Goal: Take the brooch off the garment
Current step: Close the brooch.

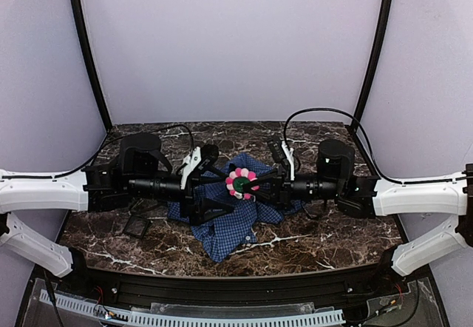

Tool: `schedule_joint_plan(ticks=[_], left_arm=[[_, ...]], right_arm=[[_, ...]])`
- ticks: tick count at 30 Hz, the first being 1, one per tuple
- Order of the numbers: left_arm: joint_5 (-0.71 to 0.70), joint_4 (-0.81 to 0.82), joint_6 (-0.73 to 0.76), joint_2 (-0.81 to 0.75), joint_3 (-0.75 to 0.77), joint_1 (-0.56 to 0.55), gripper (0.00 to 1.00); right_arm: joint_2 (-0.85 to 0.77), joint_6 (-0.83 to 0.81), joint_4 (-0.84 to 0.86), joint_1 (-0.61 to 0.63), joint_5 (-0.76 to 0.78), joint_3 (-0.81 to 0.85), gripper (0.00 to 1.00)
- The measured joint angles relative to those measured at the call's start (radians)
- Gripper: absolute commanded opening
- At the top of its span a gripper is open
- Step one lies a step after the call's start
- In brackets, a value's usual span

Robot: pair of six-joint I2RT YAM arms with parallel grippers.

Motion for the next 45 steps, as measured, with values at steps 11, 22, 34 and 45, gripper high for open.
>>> schedule_joint_plan(ticks=[11, 22, 34, 45], left_arm=[[-0.089, 0.082, -0.036, -0.134, -0.129, 0.024, 0.93], [0.071, 0.21, -0.161, 0.019, -0.081, 0.04, 0.74], [0.214, 0.288, -0.221, 0.08, -0.024, 0.04, 0.4], [0.242, 0.303, -0.237, 0.115, -0.009, 0.04, 0.01]], right_arm=[[0.0, 0.024, 0.061, -0.003, -0.056, -0.024, 0.0], [-0.042, 0.013, 0.156, -0.003, -0.17, -0.056, 0.0], [-0.031, -0.002, 0.143, -0.003, -0.18, -0.055, 0.0], [-0.016, -0.006, 0.135, -0.003, -0.192, -0.05, 0.0]])
